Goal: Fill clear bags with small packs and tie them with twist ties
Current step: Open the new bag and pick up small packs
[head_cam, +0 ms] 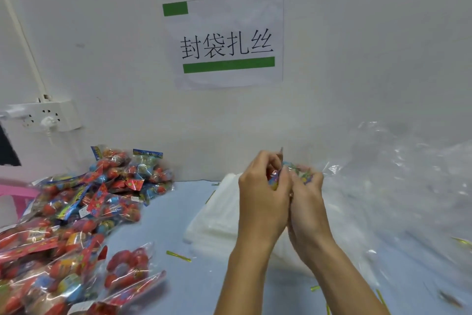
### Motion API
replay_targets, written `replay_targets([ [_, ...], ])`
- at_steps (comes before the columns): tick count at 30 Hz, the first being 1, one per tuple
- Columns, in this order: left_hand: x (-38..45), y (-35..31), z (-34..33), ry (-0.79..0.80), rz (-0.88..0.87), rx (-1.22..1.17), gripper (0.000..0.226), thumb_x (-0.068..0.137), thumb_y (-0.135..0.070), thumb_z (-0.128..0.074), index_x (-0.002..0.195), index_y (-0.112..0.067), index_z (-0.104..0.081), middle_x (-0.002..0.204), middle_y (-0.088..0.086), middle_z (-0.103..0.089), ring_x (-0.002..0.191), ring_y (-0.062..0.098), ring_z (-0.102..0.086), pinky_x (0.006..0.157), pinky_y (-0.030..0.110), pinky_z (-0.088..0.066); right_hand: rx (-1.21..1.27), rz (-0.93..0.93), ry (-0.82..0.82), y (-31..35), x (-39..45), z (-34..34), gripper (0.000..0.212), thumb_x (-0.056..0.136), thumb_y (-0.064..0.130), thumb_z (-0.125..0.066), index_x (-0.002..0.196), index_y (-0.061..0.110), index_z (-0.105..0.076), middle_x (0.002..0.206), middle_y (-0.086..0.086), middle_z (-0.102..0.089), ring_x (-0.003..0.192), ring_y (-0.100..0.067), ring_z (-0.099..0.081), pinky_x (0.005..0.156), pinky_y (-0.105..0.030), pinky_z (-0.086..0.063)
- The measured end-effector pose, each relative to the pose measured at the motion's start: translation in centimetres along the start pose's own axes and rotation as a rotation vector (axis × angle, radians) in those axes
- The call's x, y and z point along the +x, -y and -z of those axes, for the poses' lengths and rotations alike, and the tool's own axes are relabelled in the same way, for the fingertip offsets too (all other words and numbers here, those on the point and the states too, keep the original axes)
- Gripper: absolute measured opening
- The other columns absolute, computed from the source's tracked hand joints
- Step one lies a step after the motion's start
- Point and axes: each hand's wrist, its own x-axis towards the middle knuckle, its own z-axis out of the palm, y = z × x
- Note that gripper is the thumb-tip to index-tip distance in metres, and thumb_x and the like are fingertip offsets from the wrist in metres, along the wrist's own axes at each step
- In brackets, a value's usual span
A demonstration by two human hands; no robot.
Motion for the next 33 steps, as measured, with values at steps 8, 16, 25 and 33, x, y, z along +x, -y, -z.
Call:
replay_targets([
  [8,-0.5,0.9,-1.0,0.148,-0.273,-0.069,0.024,0.085,-0.020,-0.051,0.095,-0.019,-0.073,0.081,-0.015,-0.068,0.077,0.006,-0.062,0.096,0.040,-0.049,0.207,-0.293,0.462,2.3,0.6,2.7,0.048,0.089,0.060,-0.061,0.109,0.019,-0.076,0.119,-0.003,-0.072,0.114,-0.016,-0.068,0.094,-0.038,-0.056],
  [16,-0.1,0.7,-0.3,-0.048,0.189,-0.796,0.013,0.080,-0.004,-0.047,0.091,-0.009,-0.051,0.107,0.015,-0.071,0.105,0.019,-0.068,0.088,0.031,-0.055,0.038,-0.238,0.332,1.3,0.3,2.0,0.023,0.106,0.019,-0.048,0.122,0.015,-0.064,0.107,-0.006,-0.076,0.087,-0.018,-0.074,0.066,-0.035,-0.060],
  [25,0.8,3.0,2.3,0.204,0.438,-0.433,0.060,0.068,-0.056,-0.071,0.114,-0.017,-0.065,0.105,0.004,-0.074,0.092,0.017,-0.073,0.064,0.022,-0.055,-0.077,-0.130,0.413,2.6,0.1,2.1,0.021,0.101,0.019,-0.059,0.121,0.021,-0.065,0.114,-0.006,-0.074,0.101,-0.027,-0.074,0.080,-0.046,-0.062],
  [33,0.4,2.6,1.6,0.335,0.401,-0.471,0.048,0.084,-0.045,-0.063,0.127,-0.024,-0.060,0.118,0.000,-0.071,0.107,0.015,-0.069,0.086,0.038,-0.059,-0.116,-0.066,0.381,3.5,0.4,3.8,0.056,0.073,0.040,-0.078,0.119,0.015,-0.059,0.110,-0.008,-0.076,0.099,-0.026,-0.075,0.086,-0.047,-0.062],
])
